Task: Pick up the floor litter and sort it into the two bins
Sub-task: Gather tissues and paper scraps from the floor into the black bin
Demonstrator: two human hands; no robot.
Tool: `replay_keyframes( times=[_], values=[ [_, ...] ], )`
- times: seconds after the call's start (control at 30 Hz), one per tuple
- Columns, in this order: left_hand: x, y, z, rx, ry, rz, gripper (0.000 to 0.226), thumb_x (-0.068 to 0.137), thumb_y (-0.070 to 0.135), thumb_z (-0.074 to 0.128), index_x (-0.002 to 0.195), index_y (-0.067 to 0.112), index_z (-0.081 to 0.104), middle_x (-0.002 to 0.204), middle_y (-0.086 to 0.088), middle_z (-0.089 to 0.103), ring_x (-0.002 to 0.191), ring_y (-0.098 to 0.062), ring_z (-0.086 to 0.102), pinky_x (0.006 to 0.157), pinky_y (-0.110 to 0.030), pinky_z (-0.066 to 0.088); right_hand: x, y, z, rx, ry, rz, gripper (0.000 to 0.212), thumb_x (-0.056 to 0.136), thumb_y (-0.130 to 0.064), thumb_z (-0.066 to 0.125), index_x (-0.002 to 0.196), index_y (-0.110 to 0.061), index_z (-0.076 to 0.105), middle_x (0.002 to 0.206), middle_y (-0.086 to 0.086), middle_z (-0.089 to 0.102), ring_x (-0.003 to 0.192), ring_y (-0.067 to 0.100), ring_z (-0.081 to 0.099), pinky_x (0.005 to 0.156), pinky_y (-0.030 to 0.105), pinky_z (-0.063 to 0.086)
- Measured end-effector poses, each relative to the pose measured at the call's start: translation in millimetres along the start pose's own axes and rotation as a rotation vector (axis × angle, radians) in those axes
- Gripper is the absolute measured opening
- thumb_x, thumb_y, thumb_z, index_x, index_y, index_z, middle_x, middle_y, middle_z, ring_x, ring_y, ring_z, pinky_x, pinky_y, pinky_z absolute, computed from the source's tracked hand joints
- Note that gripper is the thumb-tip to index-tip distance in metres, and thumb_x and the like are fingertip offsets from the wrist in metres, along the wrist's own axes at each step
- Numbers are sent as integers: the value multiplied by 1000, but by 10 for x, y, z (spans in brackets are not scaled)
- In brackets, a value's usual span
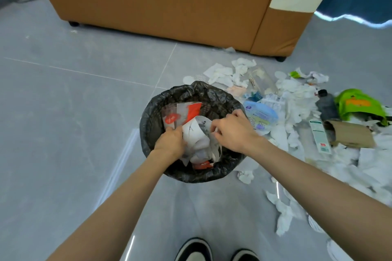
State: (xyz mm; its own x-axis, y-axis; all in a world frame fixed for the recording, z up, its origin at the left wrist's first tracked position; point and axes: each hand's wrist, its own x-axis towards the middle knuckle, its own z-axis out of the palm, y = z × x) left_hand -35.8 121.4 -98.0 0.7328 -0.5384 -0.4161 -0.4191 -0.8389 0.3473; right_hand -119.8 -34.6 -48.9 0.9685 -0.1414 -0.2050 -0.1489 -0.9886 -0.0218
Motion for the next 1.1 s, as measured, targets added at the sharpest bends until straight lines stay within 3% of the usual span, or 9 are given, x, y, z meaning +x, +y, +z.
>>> replay_keyframes(
  times=[0.1,0.17,0.27,0.4,0.47,0.6,0.77,0.93,1.1],
  values=[
    [-180,59,-41,5,43,3,67,94,25,47,149,17,11,145,-21,28,122,-40,44,96,-46,42,-193,41,47,-19,146,108,38,92,-25,47,129,-26,48,144,1,39,134,26,27,112,44,14],
    [-330,115,-85,40,88,8,69,94,25,48,149,14,9,146,-19,26,125,-39,38,94,-47,41,-322,30,62,189,192,266,56,91,-18,50,144,-19,30,156,5,13,142,32,9,115,46,14],
    [-556,193,-138,88,108,50,66,94,24,48,147,8,14,148,-17,26,133,-34,32,103,-43,36,-484,-51,67,665,149,416,71,91,-6,48,150,-8,7,155,13,16,143,29,17,114,35,21],
    [-809,228,-174,66,152,90,56,96,17,41,147,7,20,149,-13,30,136,-30,31,107,-40,31,-627,-242,82,764,54,360,67,99,-14,40,150,-4,-2,157,13,14,142,27,21,112,29,22],
    [-907,214,-175,42,161,98,54,97,18,40,146,7,22,148,-14,32,134,-30,34,107,-39,32,-657,-322,51,856,4,317,63,101,-20,36,151,-7,0,157,10,16,142,25,23,112,29,22],
    [-1047,245,-116,-15,169,68,50,100,28,33,145,8,26,147,-16,34,133,-32,36,105,-42,34,-726,-279,-7,1024,36,340,46,101,-25,38,145,-17,33,150,2,35,135,18,36,106,25,30],
    [-1067,496,66,5,186,110,70,94,56,33,149,13,20,148,-8,35,132,-28,37,99,-43,40,-900,19,257,1012,139,512,36,97,-15,43,133,-14,48,139,5,49,128,18,45,102,26,34],
    [-837,570,299,257,319,110,59,100,21,38,151,17,7,134,-4,50,105,-25,60,67,-33,44,-879,268,716,833,28,511,40,93,-12,47,133,-15,48,139,6,48,125,22,47,99,26,36],
    [-553,568,228,334,384,87,74,90,-5,43,150,14,5,128,-5,53,96,-24,62,61,-30,37,-641,358,1259,630,-88,422,51,87,-12,54,136,-21,44,145,8,38,132,24,37,107,28,29]
  ],
)
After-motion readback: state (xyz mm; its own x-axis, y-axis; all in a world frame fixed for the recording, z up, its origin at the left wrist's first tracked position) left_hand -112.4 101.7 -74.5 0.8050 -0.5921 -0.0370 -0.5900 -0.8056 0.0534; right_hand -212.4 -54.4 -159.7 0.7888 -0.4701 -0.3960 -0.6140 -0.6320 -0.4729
